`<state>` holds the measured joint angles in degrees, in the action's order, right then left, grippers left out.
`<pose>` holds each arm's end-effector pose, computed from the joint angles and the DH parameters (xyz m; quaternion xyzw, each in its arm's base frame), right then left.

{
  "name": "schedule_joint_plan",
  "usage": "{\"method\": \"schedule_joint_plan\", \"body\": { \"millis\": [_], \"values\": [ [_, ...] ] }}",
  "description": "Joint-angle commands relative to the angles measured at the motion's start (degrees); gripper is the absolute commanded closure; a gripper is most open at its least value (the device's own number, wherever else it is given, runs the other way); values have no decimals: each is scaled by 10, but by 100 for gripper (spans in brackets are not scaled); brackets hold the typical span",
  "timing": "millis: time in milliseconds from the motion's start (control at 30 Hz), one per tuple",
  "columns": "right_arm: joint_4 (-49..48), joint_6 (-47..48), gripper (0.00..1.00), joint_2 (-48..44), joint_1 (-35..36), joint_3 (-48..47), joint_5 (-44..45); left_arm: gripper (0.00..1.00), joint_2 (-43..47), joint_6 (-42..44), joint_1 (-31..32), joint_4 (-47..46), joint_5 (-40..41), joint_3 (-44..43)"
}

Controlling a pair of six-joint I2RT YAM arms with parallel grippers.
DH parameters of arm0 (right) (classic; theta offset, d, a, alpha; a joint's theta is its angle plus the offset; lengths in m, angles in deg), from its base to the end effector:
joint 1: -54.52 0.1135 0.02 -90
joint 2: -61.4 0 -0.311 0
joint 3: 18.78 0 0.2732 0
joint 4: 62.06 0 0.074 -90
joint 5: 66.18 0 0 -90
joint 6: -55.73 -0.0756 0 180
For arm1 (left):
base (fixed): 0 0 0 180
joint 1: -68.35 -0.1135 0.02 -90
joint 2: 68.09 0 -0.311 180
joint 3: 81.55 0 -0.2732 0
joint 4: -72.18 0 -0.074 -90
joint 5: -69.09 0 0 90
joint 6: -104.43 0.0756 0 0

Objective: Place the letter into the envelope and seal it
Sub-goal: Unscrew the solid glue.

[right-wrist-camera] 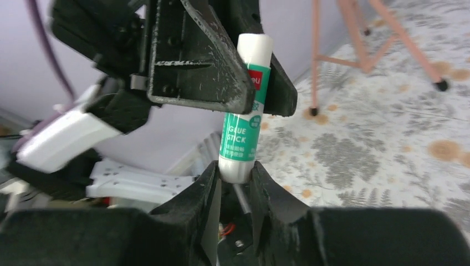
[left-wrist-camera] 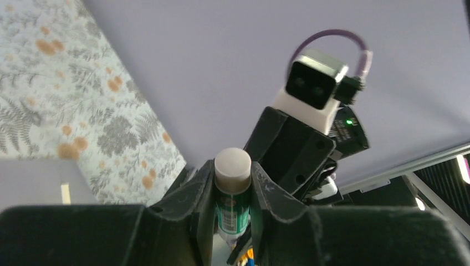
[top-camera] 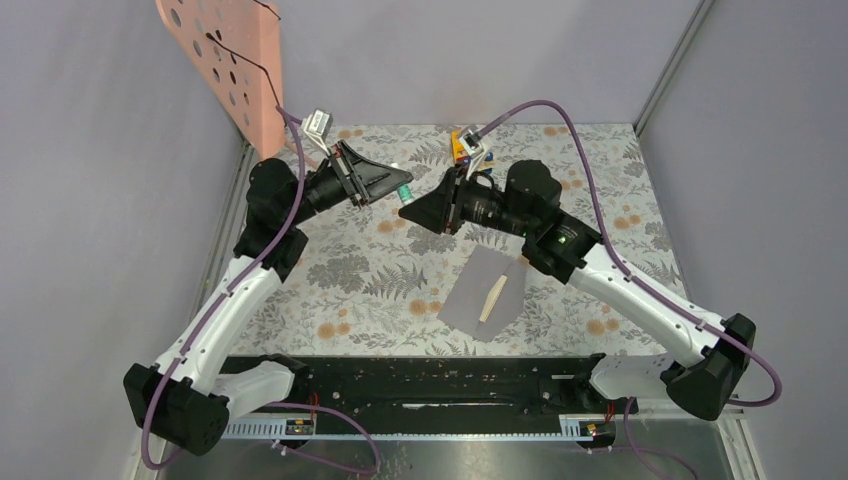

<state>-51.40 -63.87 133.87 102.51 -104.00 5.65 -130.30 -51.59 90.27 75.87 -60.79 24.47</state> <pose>0.2090 0.2673 0.4757 -0.2217 0.6584 0.5308 0.4854 0.2353 -0.1469 0.4629 0.0074 0.6678 -0.6538 0.3557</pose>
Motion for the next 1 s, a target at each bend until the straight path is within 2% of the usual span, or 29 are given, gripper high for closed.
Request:
{"method": "schedule_joint_plan", "body": {
  "millis": [0,133,233,400,467,667,733,767,867,933,967],
  "values": [
    [-209,-135,100,1,-40,38,-178,100,-1,-117,2,-223,-82,26],
    [-344,-252,100,33,-67,59,-242,100,-7,-150,1,-293,-94,31],
    [-486,-357,100,72,-83,71,-281,100,-10,-173,1,-327,-103,32],
    [-740,-570,100,167,-98,64,-299,100,-17,-212,1,-387,-115,29],
    [-773,-597,100,188,-99,57,-298,100,-18,-222,1,-402,-118,26],
    [-758,-585,100,190,-101,64,-301,100,-18,-239,1,-439,-124,26],
    [-724,-563,100,179,-102,66,-305,100,-19,-241,1,-445,-125,27],
    [-689,-544,95,170,-101,70,-307,100,-19,-244,1,-449,-124,27],
    [-556,-451,66,120,-101,91,-301,100,-17,-235,1,-439,-124,31],
    [-421,-349,53,64,-101,113,-261,100,-11,-196,0,-385,-121,30],
    [-345,-287,48,19,-102,124,-231,100,-5,-160,1,-326,-116,26]
  ]
}}
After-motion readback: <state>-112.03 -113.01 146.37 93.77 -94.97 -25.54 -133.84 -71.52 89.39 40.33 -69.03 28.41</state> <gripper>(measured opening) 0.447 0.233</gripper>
